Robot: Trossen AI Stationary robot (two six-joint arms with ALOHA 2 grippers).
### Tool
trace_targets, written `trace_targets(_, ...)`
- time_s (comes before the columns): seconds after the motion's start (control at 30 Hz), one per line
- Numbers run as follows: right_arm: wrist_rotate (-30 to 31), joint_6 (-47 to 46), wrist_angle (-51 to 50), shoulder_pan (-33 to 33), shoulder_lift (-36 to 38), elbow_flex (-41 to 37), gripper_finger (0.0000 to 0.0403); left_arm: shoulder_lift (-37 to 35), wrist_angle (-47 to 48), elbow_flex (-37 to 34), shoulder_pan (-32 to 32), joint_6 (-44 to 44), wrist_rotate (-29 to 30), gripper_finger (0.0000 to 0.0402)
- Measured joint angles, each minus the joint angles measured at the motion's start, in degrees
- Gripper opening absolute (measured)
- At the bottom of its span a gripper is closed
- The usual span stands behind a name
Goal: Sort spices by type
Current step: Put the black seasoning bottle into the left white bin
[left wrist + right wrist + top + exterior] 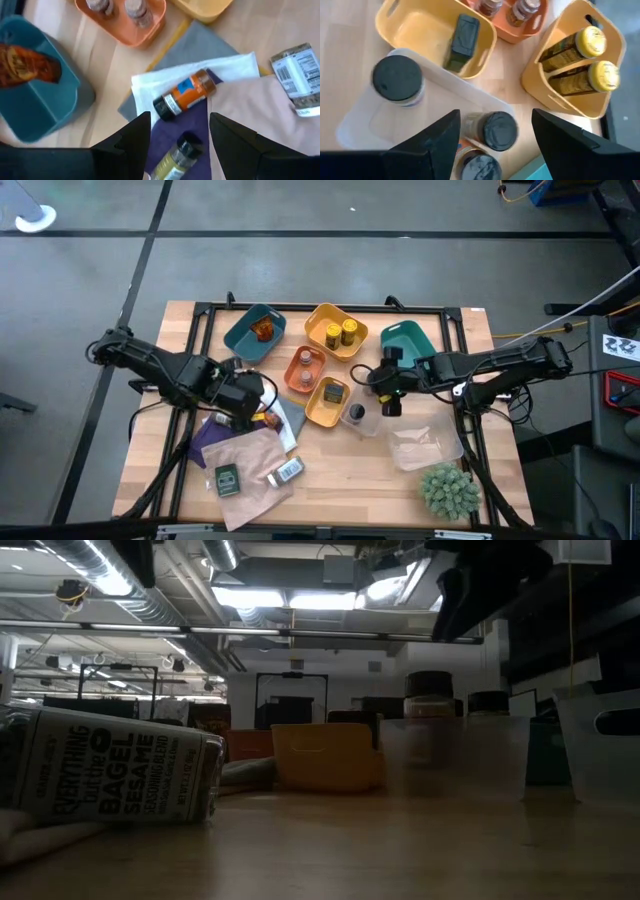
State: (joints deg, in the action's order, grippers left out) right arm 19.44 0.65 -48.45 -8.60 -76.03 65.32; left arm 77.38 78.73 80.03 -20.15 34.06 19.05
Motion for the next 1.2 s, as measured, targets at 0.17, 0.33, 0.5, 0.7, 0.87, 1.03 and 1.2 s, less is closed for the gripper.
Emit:
trace_targets(0.17,-2.8,1.4,0.1,-0.1,0.0,0.0,0.0246,-0.1,0.0,-0.3,4.8,-3.8,-3.6,0.0186)
trace_targets(0.33,-4.1,1.4,0.3,-0.1,0.0,0.0,0.0246,-0.6,-7.2,-7.8,10.6,-13.0,-8.8,0.0186)
trace_targets(0.5,-4.1,1.4,0.4,-0.1,0.0,0.0,0.0246,-0.5,-13.5,-18.5,14.2,-20.9,-14.7,0.0186)
trace_targets(0.7,-4.1,1.4,1.5,-0.1,0.0,0.0,0.0246,-0.5,-17.9,-26.3,16.6,-25.1,-15.0,0.0186)
trace_targets(0.87,-4.1,1.4,2.5,0.0,0.0,0.0,0.0246,-0.5,-23.9,-29.6,16.9,-31.8,-15.0,0.0186)
trace_targets(1.03,-4.1,1.3,2.5,0.0,0.0,0.0,0.0246,-0.3,-27.1,-30.9,16.4,-38.1,-15.1,0.0186)
trace_targets(1.2,-4.1,1.2,2.5,0.0,0.0,0.0,0.0246,-0.3,-30.9,-33.7,16.4,-42.7,-15.9,0.0186)
